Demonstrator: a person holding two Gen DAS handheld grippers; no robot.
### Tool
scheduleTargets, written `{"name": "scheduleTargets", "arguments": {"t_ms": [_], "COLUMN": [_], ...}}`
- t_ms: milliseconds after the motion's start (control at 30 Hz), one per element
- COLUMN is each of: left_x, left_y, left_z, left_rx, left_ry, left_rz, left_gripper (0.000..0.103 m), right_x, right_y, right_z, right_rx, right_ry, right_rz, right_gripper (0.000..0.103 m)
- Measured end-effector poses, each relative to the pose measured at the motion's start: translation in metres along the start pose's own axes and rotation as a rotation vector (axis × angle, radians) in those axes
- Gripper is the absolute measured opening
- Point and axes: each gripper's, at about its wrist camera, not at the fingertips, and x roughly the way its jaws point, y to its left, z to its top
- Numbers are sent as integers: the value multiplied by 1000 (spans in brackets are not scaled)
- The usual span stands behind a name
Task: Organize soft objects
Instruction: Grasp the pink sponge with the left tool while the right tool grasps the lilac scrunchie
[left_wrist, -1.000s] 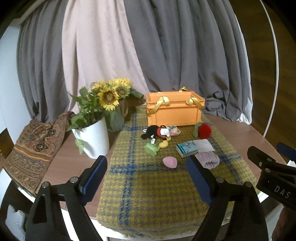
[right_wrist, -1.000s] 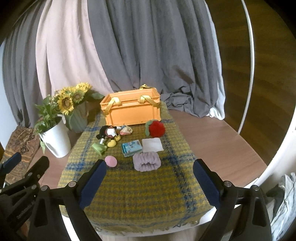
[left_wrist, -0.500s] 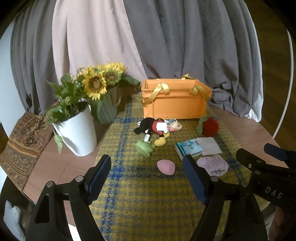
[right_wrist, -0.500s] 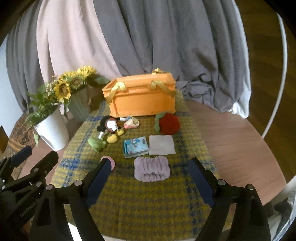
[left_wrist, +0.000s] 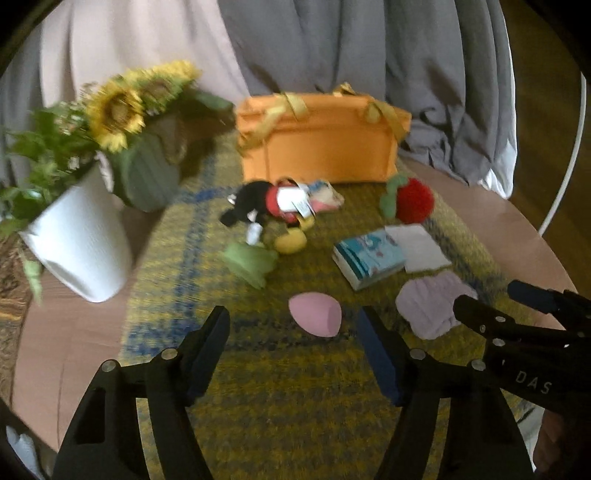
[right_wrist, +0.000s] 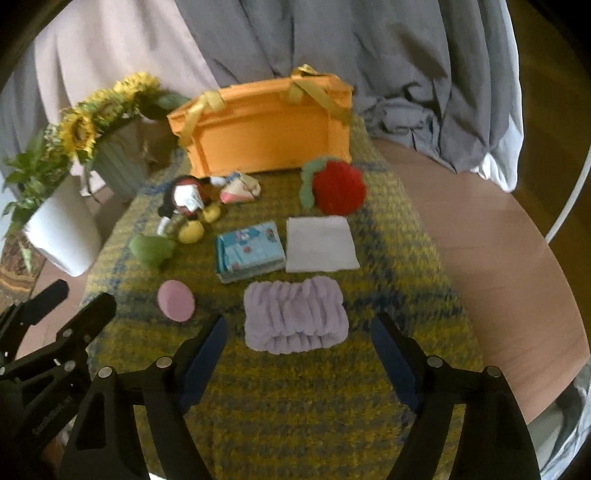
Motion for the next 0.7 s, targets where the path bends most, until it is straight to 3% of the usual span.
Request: {"name": "scheduleTargets", "arguments": {"t_ms": [233, 700], "left_x": [35, 80], "left_y": [-2, -7], "left_z": [1, 3], "left_rx": [24, -37], "left_ry": [59, 137], "left_rz": [-35, -32], "left_gripper": [66, 55], "right_x": [28, 57], "right_y": [-1, -5], "right_z": [-1, 8], "right_rx": [19, 42], "right_ry": [46, 69], "right_rz": [-30, 44], "right_gripper": [77, 64]}}
